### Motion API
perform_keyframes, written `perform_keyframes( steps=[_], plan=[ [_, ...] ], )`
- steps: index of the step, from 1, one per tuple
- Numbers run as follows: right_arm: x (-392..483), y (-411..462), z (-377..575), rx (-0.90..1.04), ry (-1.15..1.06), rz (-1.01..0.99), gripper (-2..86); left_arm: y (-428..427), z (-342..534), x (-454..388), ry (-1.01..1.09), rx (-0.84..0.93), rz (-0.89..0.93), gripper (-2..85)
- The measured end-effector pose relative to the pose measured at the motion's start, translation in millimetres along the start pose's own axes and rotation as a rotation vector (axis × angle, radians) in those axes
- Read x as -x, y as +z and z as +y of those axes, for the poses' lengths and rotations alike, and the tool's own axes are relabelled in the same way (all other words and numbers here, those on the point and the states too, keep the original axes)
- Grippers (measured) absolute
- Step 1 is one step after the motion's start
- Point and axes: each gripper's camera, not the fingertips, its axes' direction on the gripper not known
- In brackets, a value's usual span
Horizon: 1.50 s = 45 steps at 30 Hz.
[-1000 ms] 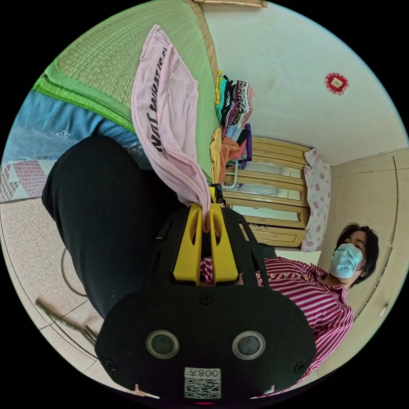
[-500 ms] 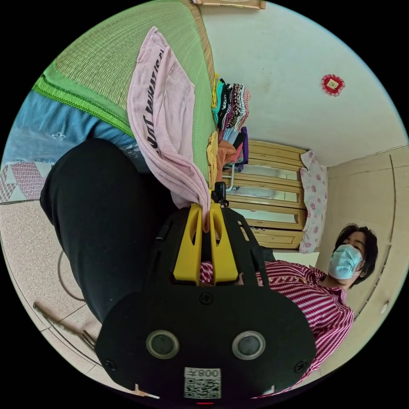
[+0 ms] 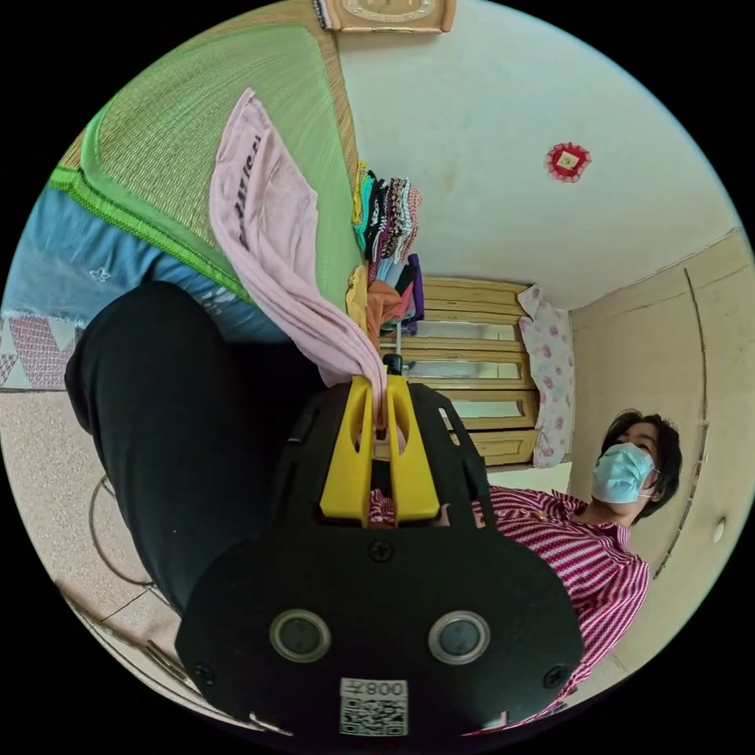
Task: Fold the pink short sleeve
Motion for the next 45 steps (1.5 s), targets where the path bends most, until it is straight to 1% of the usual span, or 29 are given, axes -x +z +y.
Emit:
perform_keyframes(
  steps=[9, 15, 20, 29, 45],
  plan=[
    [117.9, 15.3, -2.3, -0.055, -0.244, -0.078, 1.4, -2.0, 32.3, -53.8, 0.223, -0.073, 0.141, 3.2],
    [190.8, 26.7, 8.4, -0.083, -0.400, -0.124, 1.4, 2.7, 58.2, -89.2, 0.370, -0.079, 0.214, 3.0],
    [239.7, 37.0, 23.6, -0.102, -0.496, -0.144, 1.4, 10.8, 82.4, -100.1, 0.434, -0.073, 0.263, 3.1],
    [279.8, 55.2, 45.9, -0.134, -0.566, -0.160, 1.3, 32.5, 123.1, -98.3, 0.483, -0.047, 0.320, 3.2],
    [303.3, 89.2, 61.9, -0.181, -0.581, -0.169, 1.4, 76.1, 170.5, -84.6, 0.494, -0.004, 0.356, 3.1]
  ],
)
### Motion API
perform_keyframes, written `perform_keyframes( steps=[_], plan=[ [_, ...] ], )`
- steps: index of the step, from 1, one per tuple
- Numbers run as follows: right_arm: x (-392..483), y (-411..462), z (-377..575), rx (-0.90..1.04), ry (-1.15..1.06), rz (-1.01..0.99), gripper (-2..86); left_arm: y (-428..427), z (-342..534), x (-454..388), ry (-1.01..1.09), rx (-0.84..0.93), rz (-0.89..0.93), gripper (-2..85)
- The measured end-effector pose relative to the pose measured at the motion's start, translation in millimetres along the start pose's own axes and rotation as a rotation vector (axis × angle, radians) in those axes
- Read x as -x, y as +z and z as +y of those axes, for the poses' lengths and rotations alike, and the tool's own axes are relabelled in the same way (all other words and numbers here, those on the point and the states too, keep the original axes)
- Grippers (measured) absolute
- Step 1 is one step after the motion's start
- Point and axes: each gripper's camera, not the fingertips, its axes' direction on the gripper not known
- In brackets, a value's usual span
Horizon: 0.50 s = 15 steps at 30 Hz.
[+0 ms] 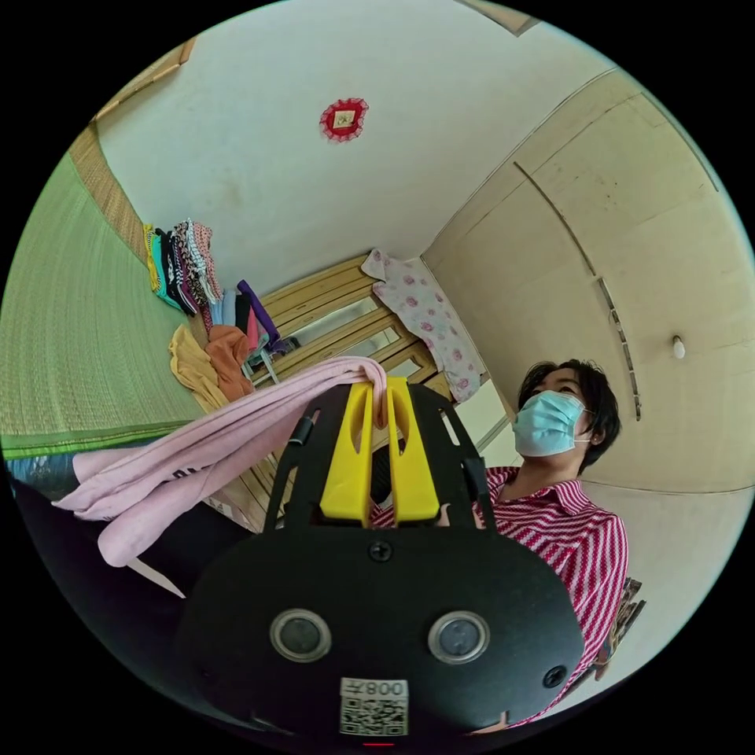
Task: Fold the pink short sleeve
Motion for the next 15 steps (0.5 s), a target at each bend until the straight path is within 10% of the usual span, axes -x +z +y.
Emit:
perform_keyframes(
  steps=[15],
  plan=[
    [28.3, 31.7, -7.6, -0.017, -0.036, -0.002, 1.4, 44.0, 19.5, 3.0, 0.013, 0.024, 0.027, 3.3]
  ],
)
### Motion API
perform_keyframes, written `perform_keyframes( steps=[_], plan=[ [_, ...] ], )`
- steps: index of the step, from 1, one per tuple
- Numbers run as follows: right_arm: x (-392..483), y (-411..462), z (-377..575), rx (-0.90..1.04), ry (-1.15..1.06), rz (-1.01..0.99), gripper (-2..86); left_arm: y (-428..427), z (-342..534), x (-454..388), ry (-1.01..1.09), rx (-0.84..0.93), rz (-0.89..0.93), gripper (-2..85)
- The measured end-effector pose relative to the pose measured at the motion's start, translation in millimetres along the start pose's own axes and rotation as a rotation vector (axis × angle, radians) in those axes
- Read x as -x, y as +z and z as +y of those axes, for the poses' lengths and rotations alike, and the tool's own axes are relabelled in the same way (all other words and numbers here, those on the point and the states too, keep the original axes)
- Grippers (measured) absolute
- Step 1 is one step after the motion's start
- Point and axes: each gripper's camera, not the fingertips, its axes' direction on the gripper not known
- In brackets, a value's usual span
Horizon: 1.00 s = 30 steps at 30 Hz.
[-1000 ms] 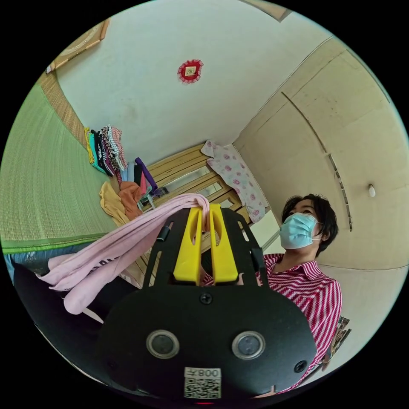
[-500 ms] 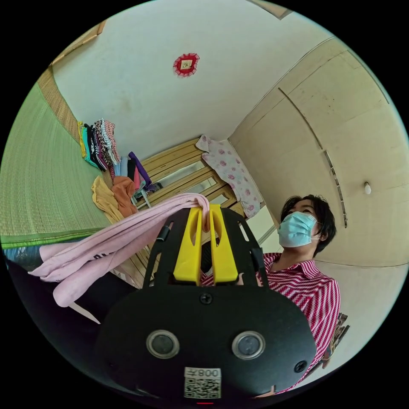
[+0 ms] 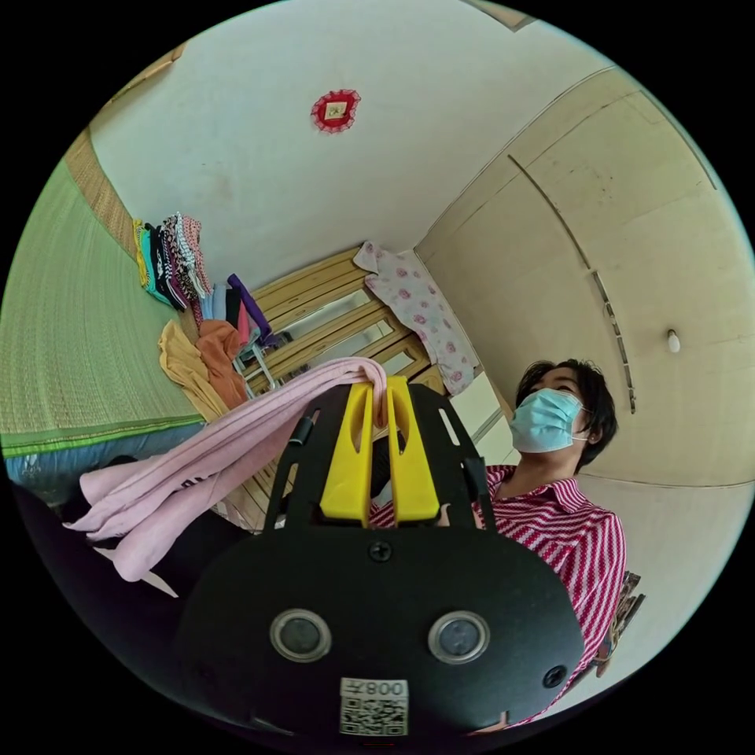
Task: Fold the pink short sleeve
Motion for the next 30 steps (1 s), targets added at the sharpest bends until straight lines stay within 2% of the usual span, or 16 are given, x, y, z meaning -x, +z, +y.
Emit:
perform_keyframes(
  steps=[30],
  plan=[
    [76.7, 3.6, -12.0, -0.068, -0.075, 0.014, 1.4, 142.9, -46.9, 15.2, 0.012, 0.094, 0.048, 3.2]
  ],
)
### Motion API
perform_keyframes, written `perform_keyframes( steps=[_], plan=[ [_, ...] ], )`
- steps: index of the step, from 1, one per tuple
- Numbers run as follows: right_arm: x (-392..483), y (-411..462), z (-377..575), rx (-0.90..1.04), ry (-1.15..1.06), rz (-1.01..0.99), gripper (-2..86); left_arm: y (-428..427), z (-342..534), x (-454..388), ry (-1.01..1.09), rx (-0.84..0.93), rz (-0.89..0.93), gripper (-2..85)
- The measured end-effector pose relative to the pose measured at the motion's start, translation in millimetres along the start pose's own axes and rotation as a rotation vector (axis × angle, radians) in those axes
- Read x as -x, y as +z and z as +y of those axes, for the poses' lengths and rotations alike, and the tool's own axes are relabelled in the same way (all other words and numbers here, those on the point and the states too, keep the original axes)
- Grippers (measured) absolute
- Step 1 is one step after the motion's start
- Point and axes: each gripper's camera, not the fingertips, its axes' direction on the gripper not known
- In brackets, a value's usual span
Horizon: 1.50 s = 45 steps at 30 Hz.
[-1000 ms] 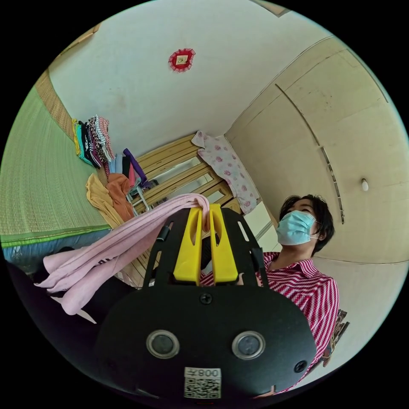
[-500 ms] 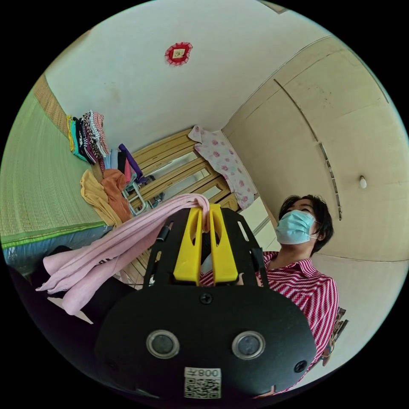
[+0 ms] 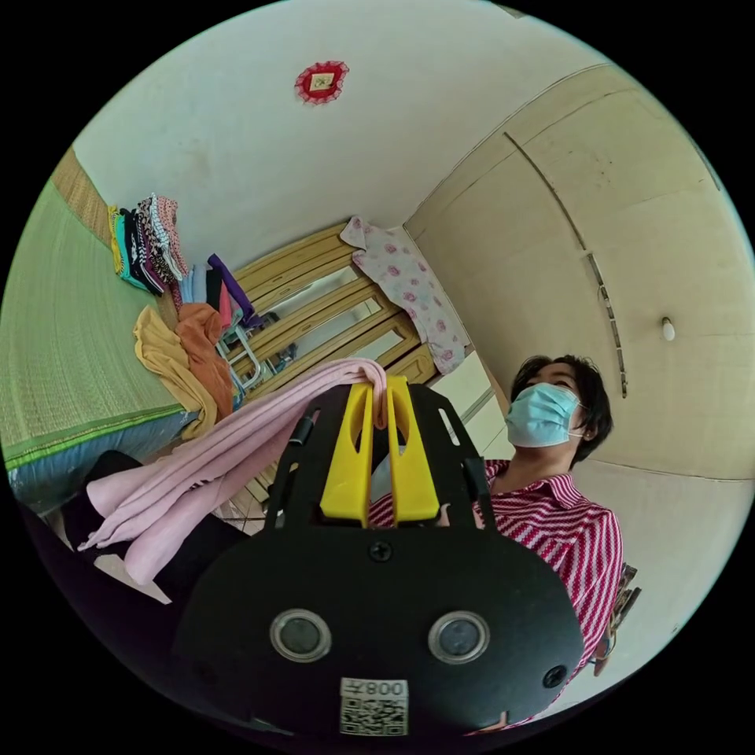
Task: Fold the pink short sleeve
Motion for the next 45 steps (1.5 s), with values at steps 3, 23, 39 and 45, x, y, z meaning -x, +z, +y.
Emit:
perform_keyframes(
  steps=[3, 23, 39, 45],
  plan=[
    [5.2, -6.7, -4.3, -0.013, -0.007, 0.000, 1.4, 18.0, -15.1, 7.5, -0.011, 0.013, 0.001, 3.2],
    [-150.9, -105.6, -144.6, -0.145, 0.181, 0.097, 1.5, 130.5, -243.8, 238.3, -0.247, 0.057, 0.085, 3.0],
    [-355.8, -186.8, -650.6, -0.120, 0.177, 0.202, 1.4, 295.4, -732.0, 334.4, 0.108, 0.053, -0.217, 3.2],
    [-323.7, -260.8, -802.8, -0.138, 0.090, 0.303, 1.3, 405.1, -836.7, 352.5, 0.225, 0.143, -0.314, 3.2]
  ],
)
